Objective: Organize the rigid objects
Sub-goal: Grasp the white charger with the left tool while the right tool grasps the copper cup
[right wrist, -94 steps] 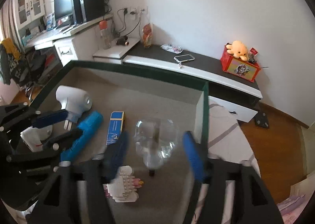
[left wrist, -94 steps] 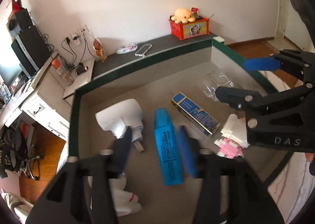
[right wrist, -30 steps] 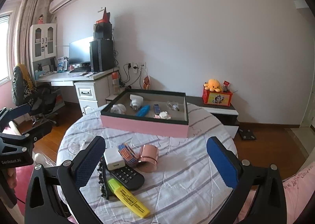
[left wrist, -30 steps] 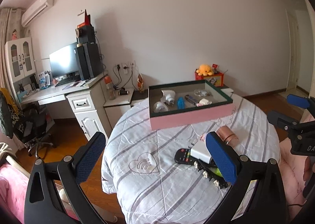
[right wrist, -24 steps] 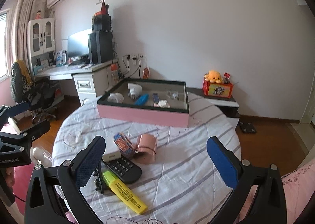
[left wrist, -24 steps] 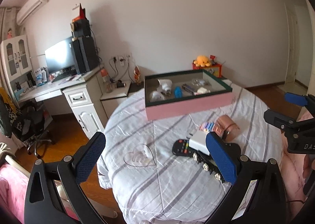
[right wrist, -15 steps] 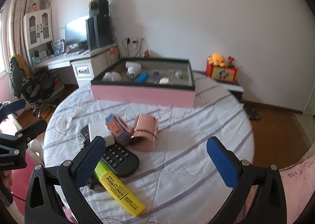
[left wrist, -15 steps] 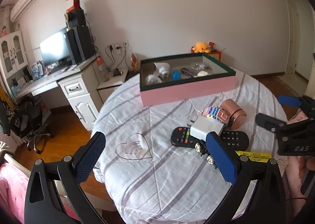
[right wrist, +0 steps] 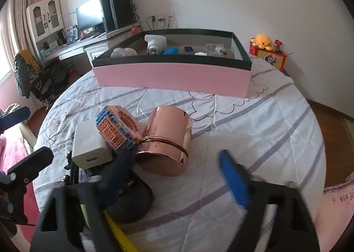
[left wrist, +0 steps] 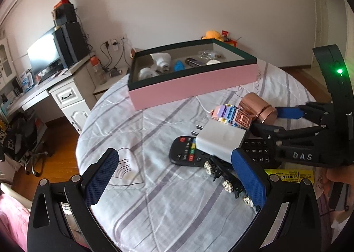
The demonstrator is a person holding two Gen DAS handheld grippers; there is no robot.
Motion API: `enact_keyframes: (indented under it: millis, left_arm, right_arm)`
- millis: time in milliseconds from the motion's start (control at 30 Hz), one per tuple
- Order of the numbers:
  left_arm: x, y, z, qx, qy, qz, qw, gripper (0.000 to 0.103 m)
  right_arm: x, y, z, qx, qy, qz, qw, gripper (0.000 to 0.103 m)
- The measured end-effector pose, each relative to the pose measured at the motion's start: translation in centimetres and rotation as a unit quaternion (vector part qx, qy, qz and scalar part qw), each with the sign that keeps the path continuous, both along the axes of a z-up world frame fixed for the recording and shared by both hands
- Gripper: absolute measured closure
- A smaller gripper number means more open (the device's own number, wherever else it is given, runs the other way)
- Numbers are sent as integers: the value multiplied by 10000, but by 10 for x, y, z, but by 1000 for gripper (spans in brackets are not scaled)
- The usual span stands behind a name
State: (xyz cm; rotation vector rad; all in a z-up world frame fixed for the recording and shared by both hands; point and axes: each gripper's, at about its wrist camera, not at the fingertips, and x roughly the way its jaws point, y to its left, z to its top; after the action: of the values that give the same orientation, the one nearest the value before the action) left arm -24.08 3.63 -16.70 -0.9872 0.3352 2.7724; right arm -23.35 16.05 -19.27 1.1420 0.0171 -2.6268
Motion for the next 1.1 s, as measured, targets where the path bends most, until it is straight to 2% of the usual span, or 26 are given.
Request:
enact_keyframes:
  millis: [33,67,200,467,700,800,900,967,1033,1100]
  left_arm:
    - [-2,2,-1,2,-19,-25,10000,0]
    - [-4,4,-2,6,-39,-42,10000,0]
    - [-10,10,-7,33,-129,-86,9999,0]
    - [-17,23,-15,3,-236,-207,9995,0]
    - [-29,35,-25,55,-425,-228,9988,0]
    - [-37,33,-28,180,-493,-176,9985,0]
    - [-44,26,-30,530,-602,-211,9966,1]
    - [-49,23,-33,828,-732,-308,9934,11]
    - [-48,24,-33,900,-638,-353,9933,33]
    - [-49,27,-33,825,-618,-345,9941,33]
  right_arm:
    - [-1,1,-1,-9,-30,14,10000,55]
    - [0,3,-2,1,-28,20,10000,55]
    - [1,10,0,-30,27,-13,10000,55]
    - [1,46,2,106,23,-511,9986,55]
    - [-4,50,1,69,20,-507,9987,55]
    - [-5,51,1,22,2,-492,9988,55]
    - [-6,51,0,16,0,-471,9989,55]
    - [-8,50,-2,35,-44,-469,9989,55]
    - [-8,49,-3,52,-31,-475,9989,55]
    - [-9,50,-2,26,-30,-475,9989,55]
